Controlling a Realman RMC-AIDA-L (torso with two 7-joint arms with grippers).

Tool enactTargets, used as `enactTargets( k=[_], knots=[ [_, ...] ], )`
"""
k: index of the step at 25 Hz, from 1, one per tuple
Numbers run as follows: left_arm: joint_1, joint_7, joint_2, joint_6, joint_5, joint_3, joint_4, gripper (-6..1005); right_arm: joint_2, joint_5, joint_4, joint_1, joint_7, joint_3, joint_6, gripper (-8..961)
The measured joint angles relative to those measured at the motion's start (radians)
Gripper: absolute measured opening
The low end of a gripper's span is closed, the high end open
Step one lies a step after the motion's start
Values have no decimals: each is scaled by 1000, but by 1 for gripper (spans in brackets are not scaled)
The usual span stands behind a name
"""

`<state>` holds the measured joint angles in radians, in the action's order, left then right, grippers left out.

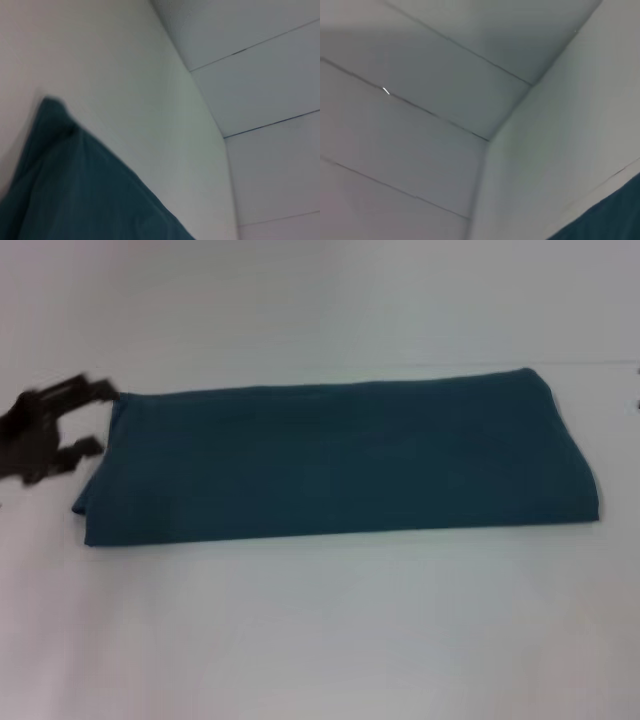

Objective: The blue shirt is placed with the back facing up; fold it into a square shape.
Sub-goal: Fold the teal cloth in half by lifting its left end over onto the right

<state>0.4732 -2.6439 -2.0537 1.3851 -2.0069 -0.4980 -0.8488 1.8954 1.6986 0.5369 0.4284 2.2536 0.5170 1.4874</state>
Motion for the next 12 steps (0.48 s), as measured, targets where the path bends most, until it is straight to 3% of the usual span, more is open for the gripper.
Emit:
enactTargets(
  k=[4, 7, 12],
  knots=[
    [-63, -15, -13, 93, 16, 122, 42, 893, 4, -30, -43, -72, -32, -71, 58, 675],
    [-86, -40, -16, 94, 14, 157, 90, 890, 6, -28, -44, -93, -35, -87, 56, 675],
    [-95, -94, -36, 19, -5, 141, 125, 884, 0, -3, -43, -74, -49, -75, 44, 675]
  ],
)
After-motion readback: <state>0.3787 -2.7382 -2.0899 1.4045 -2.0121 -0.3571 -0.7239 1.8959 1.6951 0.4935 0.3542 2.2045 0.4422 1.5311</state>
